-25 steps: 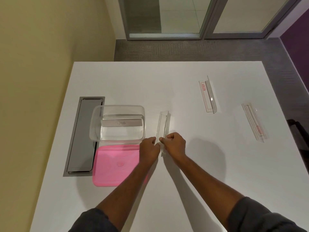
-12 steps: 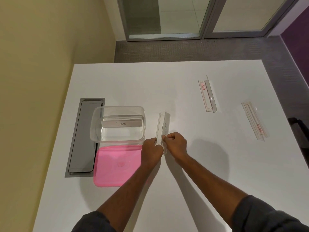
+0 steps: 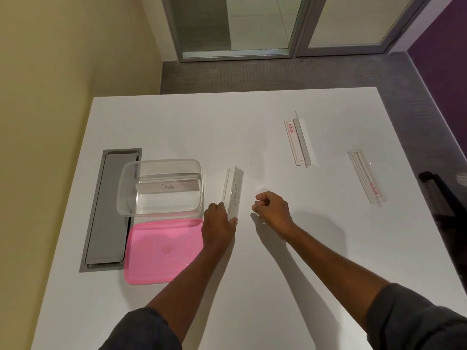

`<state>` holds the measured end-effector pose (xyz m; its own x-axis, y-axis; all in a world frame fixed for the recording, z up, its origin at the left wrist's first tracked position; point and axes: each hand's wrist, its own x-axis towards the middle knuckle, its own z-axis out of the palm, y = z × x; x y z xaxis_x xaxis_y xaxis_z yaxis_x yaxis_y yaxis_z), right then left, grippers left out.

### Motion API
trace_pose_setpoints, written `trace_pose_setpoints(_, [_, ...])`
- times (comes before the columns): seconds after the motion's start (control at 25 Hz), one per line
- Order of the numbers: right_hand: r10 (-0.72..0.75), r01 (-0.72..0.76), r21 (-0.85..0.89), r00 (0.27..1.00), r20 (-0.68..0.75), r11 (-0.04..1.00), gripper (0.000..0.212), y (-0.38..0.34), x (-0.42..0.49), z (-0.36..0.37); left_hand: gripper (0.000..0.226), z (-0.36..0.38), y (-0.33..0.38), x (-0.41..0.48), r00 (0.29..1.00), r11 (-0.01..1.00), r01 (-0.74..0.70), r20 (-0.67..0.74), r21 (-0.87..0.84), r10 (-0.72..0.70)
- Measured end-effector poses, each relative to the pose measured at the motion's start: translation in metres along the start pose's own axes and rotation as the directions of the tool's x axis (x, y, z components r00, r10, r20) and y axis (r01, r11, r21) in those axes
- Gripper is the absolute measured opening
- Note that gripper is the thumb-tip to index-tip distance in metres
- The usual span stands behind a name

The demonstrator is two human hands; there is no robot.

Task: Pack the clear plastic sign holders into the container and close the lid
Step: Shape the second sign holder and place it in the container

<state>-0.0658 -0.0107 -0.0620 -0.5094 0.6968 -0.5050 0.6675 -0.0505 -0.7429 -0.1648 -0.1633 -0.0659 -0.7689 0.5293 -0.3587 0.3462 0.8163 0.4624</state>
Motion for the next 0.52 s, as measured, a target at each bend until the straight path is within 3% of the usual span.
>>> trace_pose_setpoints(0.28, [-0.194, 0.201, -0.319, 0.980, 0.054, 0.926, 0.071, -0.002, 0.022, -0.043, 0.025, 0.001, 0.002, 0.004, 0.982, 0.978, -0.186, 0.036, 0.089, 0.184])
trace_pose_setpoints(0.52, [-0.400, 0.451, -0.660, 0.884, 0.241, 0.601, 0.082, 0.002, 0.031, -0.070, 0.033, 0.002, 0.007, 0.011, 0.943, 0.927, -0.332, 0.080, 0.173, 0.323])
